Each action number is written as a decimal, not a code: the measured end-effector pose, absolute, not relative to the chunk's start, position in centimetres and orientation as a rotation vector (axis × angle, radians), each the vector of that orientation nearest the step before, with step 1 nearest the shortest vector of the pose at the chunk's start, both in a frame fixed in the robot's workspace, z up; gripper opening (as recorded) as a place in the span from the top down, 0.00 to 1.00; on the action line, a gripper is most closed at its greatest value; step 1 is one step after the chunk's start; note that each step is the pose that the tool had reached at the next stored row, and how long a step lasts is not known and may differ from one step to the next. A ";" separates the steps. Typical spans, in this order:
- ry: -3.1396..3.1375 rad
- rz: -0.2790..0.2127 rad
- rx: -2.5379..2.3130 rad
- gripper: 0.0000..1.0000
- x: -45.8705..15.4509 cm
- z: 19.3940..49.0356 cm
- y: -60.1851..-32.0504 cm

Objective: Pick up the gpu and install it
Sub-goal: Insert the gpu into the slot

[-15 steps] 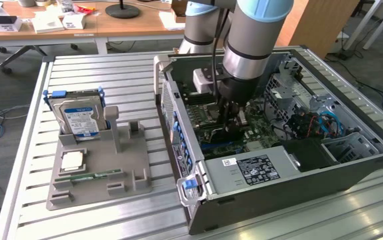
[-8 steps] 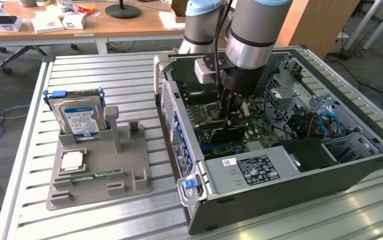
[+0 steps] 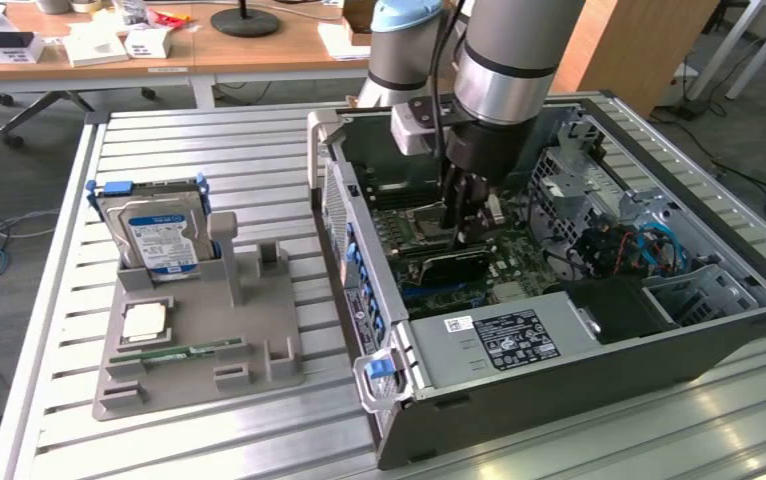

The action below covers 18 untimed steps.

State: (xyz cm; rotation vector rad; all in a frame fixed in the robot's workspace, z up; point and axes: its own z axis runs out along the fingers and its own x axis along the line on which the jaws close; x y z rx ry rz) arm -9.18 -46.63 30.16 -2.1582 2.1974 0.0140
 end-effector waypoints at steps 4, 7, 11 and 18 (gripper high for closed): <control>2.198 0.013 -2.158 0.60 -9.2 30.5 -46.6; 2.198 0.012 -2.159 0.60 -9.2 30.5 -46.6; 2.198 0.012 -2.159 0.60 -9.2 30.6 -46.6; 2.198 0.012 -2.159 0.60 -9.2 31.0 -46.6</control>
